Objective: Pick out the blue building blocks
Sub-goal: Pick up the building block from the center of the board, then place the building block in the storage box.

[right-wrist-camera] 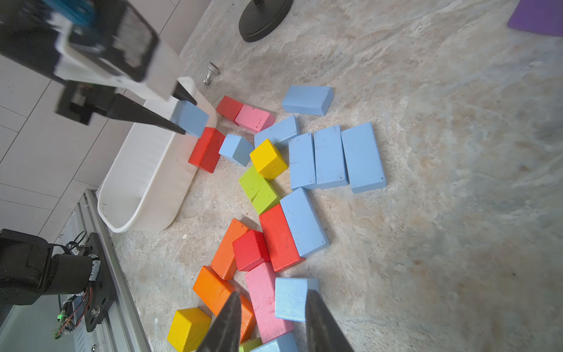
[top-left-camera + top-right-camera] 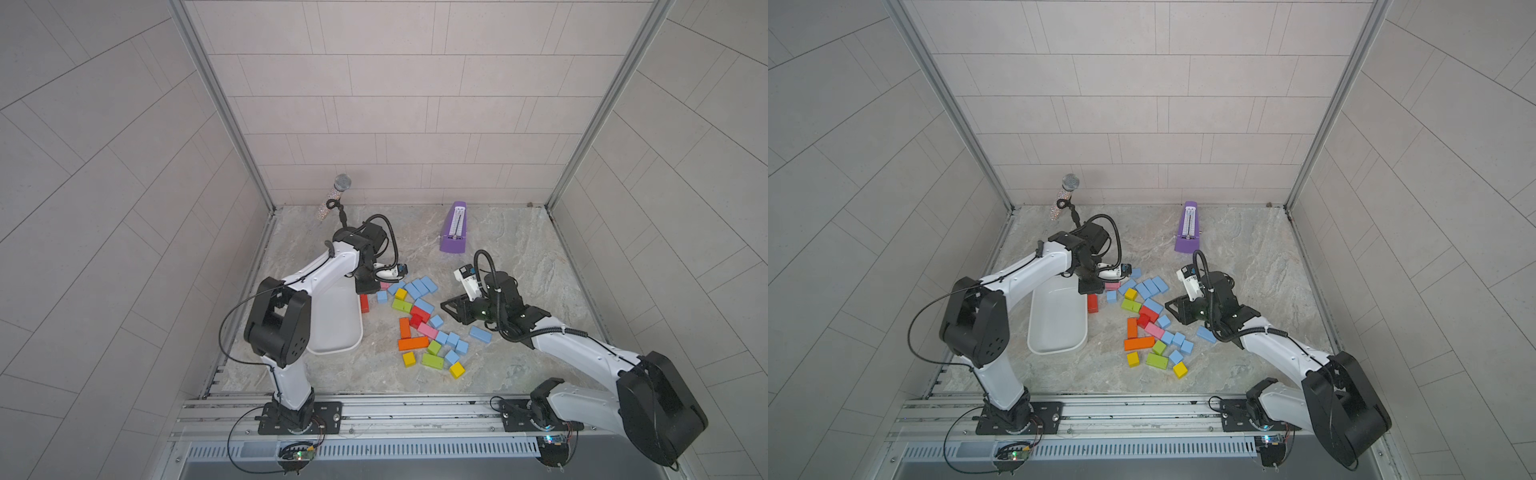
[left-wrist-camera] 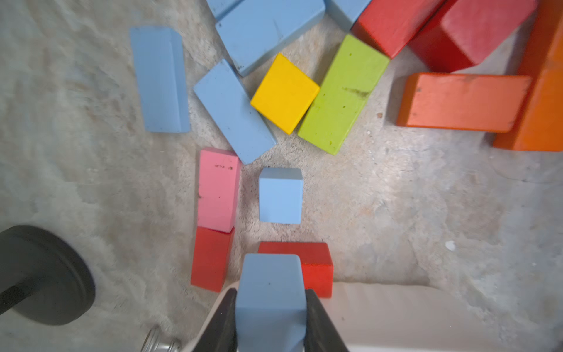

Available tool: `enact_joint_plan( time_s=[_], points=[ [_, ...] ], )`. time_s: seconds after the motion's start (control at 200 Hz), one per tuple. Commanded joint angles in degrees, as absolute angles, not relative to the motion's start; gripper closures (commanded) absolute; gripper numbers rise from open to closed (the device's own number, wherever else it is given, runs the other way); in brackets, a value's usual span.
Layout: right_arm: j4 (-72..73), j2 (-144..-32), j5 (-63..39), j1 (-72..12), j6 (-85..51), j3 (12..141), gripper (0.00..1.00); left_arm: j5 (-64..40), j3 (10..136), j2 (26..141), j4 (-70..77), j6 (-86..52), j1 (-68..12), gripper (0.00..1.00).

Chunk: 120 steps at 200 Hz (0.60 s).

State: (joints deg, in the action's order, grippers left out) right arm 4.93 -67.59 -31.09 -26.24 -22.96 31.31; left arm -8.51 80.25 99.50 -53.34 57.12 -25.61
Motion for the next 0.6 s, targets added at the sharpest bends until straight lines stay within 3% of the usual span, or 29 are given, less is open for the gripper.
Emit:
enact_joint_plan(
  time_s=[0.0, 0.25, 0.595],
  points=[
    [3.17, -67.28, -29.89, -27.35, -22.03, 33.93, 0.63, -9.07, 79.20, 94.36, -60.35, 61.03, -23.47, 0.73],
    [3.15, -68.27, -28.33, -29.86, -22.24, 35.34, 0.63, -9.41, 69.18, 89.73, -55.77, 65.67, -12.65, 0.73],
    [2.64, -67.58, -25.98, -31.37, -22.97, 34.72, 0.63, -12.98, 65.25, 95.32, -43.94, 65.53, -11.81, 0.72]
  ],
)
